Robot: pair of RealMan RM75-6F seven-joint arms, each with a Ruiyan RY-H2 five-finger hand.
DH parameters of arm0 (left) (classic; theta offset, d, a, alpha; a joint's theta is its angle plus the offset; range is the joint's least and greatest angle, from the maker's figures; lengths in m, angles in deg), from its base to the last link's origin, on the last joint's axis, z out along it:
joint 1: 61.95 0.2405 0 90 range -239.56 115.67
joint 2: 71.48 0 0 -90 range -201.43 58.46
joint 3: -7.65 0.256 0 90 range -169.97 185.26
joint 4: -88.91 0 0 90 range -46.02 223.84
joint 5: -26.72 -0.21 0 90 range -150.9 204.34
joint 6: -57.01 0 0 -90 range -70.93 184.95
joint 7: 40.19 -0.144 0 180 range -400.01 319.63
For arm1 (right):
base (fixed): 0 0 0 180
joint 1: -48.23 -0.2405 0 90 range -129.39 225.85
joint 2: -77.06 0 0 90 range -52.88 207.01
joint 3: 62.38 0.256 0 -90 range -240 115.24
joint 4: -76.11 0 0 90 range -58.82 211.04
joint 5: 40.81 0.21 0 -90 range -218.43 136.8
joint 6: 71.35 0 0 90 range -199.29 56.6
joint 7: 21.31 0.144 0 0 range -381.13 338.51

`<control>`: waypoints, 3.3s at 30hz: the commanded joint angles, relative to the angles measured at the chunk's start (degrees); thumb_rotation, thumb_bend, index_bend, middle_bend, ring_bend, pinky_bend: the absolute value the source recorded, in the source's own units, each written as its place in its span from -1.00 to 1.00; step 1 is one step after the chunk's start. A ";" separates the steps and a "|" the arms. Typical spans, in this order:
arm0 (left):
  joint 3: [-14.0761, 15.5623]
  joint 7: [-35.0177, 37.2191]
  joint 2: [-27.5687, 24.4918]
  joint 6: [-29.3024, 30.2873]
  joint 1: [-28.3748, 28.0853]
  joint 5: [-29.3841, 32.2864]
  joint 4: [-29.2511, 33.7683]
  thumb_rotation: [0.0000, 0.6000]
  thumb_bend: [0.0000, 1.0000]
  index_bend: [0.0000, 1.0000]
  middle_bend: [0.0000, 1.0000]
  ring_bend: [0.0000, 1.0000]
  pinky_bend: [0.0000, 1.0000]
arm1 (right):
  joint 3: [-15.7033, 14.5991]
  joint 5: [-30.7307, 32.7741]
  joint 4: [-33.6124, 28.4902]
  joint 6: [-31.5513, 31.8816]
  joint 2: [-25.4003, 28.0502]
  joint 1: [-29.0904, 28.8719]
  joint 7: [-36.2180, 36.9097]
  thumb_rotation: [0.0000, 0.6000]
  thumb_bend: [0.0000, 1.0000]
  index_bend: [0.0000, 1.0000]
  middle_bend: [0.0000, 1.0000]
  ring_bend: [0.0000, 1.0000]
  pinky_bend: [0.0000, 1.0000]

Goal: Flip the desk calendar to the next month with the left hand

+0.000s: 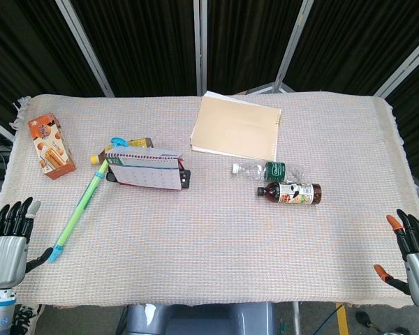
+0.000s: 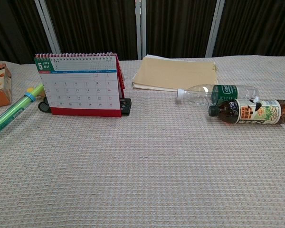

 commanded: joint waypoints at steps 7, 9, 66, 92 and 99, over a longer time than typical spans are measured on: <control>-0.60 0.31 -0.09 -0.42 0.42 -0.14 0.04 1.00 -0.81 -1.00 -1.00 -1.00 -1.00 | -0.13 -0.44 -0.12 0.34 0.05 0.13 0.04 1.00 -0.86 -1.00 -1.00 -1.00 -1.00; -0.68 0.32 -0.12 -0.50 0.50 -0.31 0.06 1.00 -0.81 -1.00 -1.00 -1.00 -1.00 | -0.16 -0.52 -0.15 0.39 0.05 0.17 -0.01 1.00 -0.86 -1.00 -1.00 -1.00 -1.00; -15.81 15.63 0.25 -38.78 -17.42 38.24 11.08 1.00 0.78 -1.00 0.28 0.38 0.21 | -0.11 -0.34 -0.20 0.18 0.50 0.07 2.63 1.00 -0.86 -1.00 -1.00 -1.00 -1.00; -17.38 11.11 5.87 -45.78 -29.01 56.35 5.07 1.00 0.82 -1.00 0.28 0.37 0.21 | 0.19 -0.31 0.46 0.54 0.61 -0.12 4.77 1.00 -0.86 -1.00 -1.00 -1.00 -1.00; -17.22 11.02 7.43 -46.56 -30.78 59.01 2.51 1.00 0.82 -1.00 0.28 0.37 0.21 | 0.34 -0.35 0.65 0.86 0.66 -0.17 5.67 1.00 -0.86 -1.00 -1.00 -1.00 -1.00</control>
